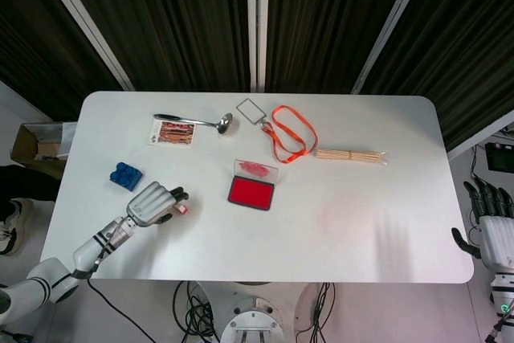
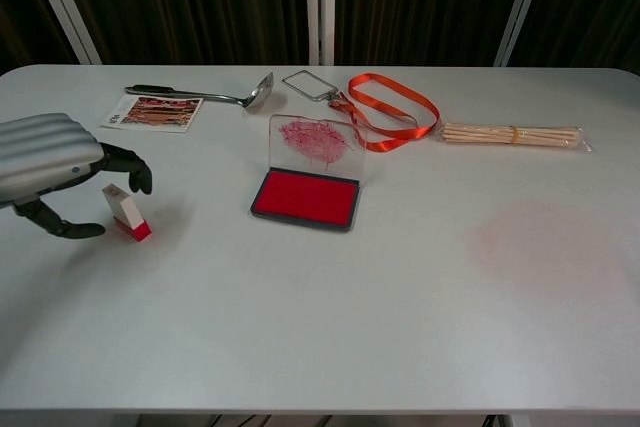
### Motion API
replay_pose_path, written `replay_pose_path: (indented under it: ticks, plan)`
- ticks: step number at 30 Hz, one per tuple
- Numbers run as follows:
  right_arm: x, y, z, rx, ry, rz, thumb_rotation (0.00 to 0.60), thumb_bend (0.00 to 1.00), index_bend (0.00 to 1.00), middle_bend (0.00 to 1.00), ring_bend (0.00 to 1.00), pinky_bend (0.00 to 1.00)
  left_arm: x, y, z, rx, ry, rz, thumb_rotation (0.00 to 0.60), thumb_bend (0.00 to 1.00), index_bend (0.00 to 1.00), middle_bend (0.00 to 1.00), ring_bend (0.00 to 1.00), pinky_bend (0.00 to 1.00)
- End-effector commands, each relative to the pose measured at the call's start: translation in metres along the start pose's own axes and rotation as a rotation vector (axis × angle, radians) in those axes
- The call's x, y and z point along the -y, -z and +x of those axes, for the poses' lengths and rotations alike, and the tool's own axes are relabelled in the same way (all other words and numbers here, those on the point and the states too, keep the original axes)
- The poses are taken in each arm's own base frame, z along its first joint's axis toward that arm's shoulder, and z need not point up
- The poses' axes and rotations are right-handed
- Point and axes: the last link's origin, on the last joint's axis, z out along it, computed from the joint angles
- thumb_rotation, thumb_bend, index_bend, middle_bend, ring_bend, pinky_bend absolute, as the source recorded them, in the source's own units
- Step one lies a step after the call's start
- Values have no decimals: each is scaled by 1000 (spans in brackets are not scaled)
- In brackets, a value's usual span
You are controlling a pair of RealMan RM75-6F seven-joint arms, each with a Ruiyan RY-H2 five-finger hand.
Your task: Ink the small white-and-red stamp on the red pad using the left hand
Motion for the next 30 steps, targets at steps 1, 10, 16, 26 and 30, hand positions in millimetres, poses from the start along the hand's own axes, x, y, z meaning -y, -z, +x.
replay_pose_path:
  ticks: [1, 10, 16, 26, 30]
  plan:
    - [0, 0, 0, -5, 4, 1, 600, 204, 0, 0, 0, 0, 0, -1, 0, -3, -2, 2, 600, 247, 393, 409, 832, 936]
    - [0, 1, -1, 1, 9, 3, 600, 206, 0, 0, 0, 0, -1, -3, -3, -6, 1, -6, 600, 277, 415, 421, 834, 936]
    - [0, 1, 0, -2, 14, -2, 600, 210, 0, 0, 0, 0, -3, -5, -5, -7, 18, -14, 600, 290, 418, 424, 834, 936]
    - [0, 0, -3, 12, 17, -10, 600, 210, 0, 0, 0, 0, -2, -7, -9, -4, 20, -9, 600, 305, 478, 475, 837, 937]
    - [-1, -1, -3, 19, 19, -13, 600, 210, 0, 0, 0, 0, -2, -7, -10, -4, 21, -8, 600, 305, 494, 489, 840, 940]
